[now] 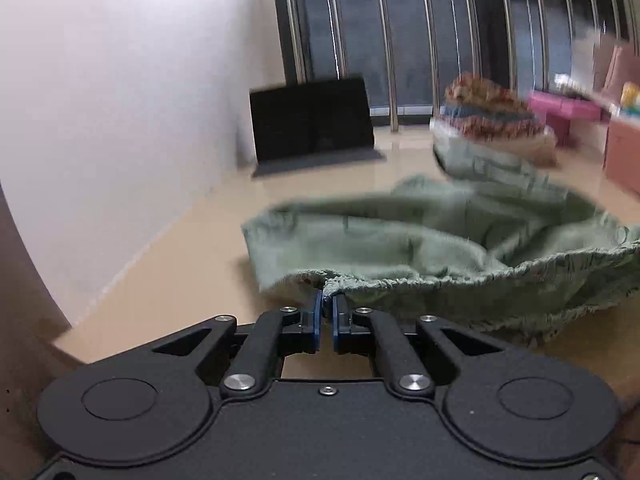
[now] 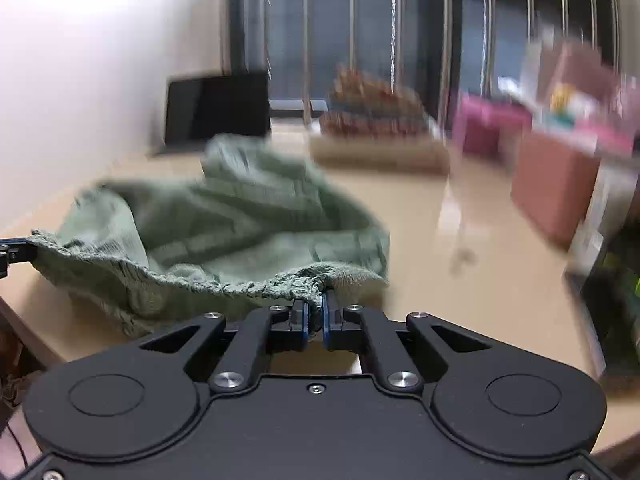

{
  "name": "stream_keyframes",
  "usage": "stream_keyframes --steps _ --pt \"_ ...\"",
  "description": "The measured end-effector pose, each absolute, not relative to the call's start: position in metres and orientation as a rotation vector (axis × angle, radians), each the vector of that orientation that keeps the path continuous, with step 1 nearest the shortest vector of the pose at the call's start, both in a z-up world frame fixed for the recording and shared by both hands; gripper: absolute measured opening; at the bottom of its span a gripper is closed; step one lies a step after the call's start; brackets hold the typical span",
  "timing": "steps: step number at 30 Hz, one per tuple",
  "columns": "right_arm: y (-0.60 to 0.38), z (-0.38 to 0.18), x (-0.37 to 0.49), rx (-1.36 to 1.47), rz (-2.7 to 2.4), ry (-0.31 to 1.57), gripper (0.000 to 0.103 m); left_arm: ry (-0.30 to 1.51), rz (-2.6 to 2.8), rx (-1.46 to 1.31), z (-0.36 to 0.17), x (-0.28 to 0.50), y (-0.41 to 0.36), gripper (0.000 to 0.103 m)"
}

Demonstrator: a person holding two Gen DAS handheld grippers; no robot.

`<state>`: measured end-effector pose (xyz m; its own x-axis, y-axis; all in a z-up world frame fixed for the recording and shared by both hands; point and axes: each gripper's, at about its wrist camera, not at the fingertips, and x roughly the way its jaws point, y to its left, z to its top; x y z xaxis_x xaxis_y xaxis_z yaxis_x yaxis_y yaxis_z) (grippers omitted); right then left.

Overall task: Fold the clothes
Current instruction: 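Grasp the waistband with the right gripper while the left gripper lifts it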

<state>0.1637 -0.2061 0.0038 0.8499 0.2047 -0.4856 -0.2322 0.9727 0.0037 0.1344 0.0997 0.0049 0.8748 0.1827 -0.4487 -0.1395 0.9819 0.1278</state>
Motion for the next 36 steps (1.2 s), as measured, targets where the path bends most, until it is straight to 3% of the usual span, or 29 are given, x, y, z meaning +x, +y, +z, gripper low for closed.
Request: stream_keyframes --steps 10,15,20,23,26,28,29,36 --pt "-0.216 0.088 0.147 0.010 0.327 0.352 0.006 0.238 0.172 0.173 0.084 0.107 0.093 0.006" --pt "-0.214 0.108 0.199 -0.022 0.339 0.353 0.005 0.163 0.174 0.231 0.109 0.160 0.087 0.002" --pt "-0.209 0.128 0.271 0.028 0.373 0.388 0.005 0.214 0.146 0.199 0.126 0.243 0.088 0.001" --pt "-0.202 0.138 0.310 0.064 0.401 0.422 0.005 0.371 0.021 0.115 0.124 0.282 0.092 0.002" --pt "-0.194 0.141 0.325 0.080 0.440 0.440 0.005 0.492 -0.126 0.039 0.102 0.279 0.086 0.016" --pt "-0.191 0.134 0.318 0.059 0.463 0.436 0.005 0.547 -0.176 0.013 0.080 0.266 0.080 0.059" --pt "-0.190 0.130 0.313 0.051 0.475 0.436 0.005 0.574 -0.196 -0.002 0.069 0.258 0.077 0.064" --pt "-0.197 0.111 0.279 0.055 0.500 0.427 0.005 0.770 -0.142 -0.113 0.004 0.247 0.075 0.059"
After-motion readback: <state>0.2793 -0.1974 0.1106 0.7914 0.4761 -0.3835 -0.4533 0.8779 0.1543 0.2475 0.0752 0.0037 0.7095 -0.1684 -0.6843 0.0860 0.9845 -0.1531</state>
